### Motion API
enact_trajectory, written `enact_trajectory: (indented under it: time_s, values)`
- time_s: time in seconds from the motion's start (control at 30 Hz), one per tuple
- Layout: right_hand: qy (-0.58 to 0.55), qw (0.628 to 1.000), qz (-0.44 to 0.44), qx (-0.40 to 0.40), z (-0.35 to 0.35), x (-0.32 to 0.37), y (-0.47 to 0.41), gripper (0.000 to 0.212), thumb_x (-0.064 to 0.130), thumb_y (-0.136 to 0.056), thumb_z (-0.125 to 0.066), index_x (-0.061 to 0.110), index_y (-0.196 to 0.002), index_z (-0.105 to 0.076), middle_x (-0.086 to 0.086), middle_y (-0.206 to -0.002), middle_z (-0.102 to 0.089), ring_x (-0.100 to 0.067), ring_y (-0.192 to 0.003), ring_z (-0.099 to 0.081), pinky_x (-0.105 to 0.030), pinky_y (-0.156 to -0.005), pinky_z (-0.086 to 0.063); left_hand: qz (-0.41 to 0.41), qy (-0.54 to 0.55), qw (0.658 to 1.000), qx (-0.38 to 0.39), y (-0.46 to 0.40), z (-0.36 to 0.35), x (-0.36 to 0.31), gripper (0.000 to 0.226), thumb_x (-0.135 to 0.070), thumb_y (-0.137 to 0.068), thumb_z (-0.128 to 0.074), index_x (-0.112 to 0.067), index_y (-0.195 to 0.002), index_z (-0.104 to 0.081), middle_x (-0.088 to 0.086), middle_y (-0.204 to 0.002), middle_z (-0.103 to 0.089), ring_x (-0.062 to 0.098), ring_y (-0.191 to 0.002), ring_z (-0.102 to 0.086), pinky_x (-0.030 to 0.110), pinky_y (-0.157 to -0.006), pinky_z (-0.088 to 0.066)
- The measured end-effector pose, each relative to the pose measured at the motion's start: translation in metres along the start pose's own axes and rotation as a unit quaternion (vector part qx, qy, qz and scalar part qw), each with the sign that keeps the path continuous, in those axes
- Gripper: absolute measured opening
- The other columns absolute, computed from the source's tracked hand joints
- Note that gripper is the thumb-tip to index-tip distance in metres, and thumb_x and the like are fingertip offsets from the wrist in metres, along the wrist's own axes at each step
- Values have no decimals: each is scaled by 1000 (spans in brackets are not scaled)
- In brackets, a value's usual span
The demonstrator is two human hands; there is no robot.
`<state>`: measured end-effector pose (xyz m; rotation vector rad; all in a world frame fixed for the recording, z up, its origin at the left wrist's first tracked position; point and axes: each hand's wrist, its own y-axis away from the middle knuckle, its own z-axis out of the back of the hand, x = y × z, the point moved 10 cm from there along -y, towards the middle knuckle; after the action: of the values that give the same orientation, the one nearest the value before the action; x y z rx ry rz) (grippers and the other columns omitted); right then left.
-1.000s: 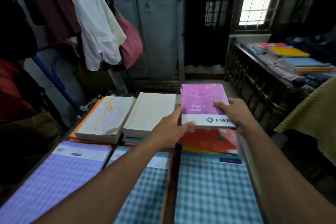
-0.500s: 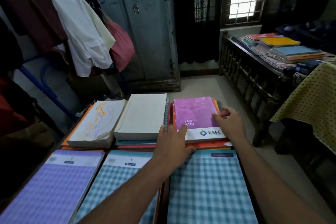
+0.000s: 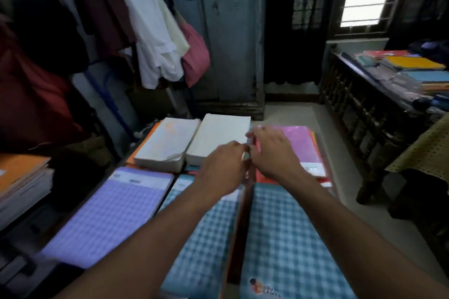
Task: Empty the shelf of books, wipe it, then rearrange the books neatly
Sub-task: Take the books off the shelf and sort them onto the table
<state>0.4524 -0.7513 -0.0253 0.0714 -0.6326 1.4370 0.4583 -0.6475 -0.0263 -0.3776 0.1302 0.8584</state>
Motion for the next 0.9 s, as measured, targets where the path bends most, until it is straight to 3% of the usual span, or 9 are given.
enact_trajectory:
  time_s: [0.13,0.2,0.33,0.5,0.73,0.9]
  values:
    - [-136,981,133,38,-5,136,10,27,17,-89,-63,19,-117,-65,-3,-110,-64,-17,-97,-58,-34,-94,-46,120,126,977,-125,98,92,70,25,-42,-91,-61,-27,-110,-68,-10,-105,-72,9,-91,-69,37,-84,-55]
    - [-175,960,205,78,-21,221,26,22,21,-89,-68,20,-111,-67,0,-105,-66,-16,-89,-62,-29,-84,-48,196,121,955,-187,174,134,112,20,-40,-90,-63,-29,-106,-68,-19,-94,-71,0,-81,-66,32,-80,-55]
    - [-218,895,348,174,-81,393,97,21,29,-88,-72,20,-107,-68,3,-96,-69,-11,-80,-64,-27,-75,-47,354,53,894,-269,343,209,196,27,-44,-84,-60,-29,-105,-70,-12,-98,-74,13,-93,-69,37,-83,-56]
    - [-232,823,450,257,-137,528,199,21,27,-89,-72,17,-107,-68,-1,-96,-68,-15,-84,-63,-31,-73,-47,475,22,813,-337,509,271,233,18,-34,-89,-70,-27,-106,-72,-12,-92,-72,9,-87,-69,33,-85,-56]
    - [-200,805,474,296,-182,578,260,35,32,-89,-70,17,-119,-61,-6,-113,-61,-24,-102,-58,-35,-85,-46,566,-1,746,-352,626,282,236,16,-40,-88,-70,-33,-102,-69,-17,-95,-71,7,-84,-68,34,-83,-55]
    - [-135,829,464,283,-217,580,244,58,44,-87,-69,22,-136,-46,-9,-129,-47,-31,-122,-42,-39,-99,-38,617,97,692,-362,649,253,268,34,-40,-92,-67,-28,-124,-63,-6,-116,-63,17,-105,-62,33,-90,-49]
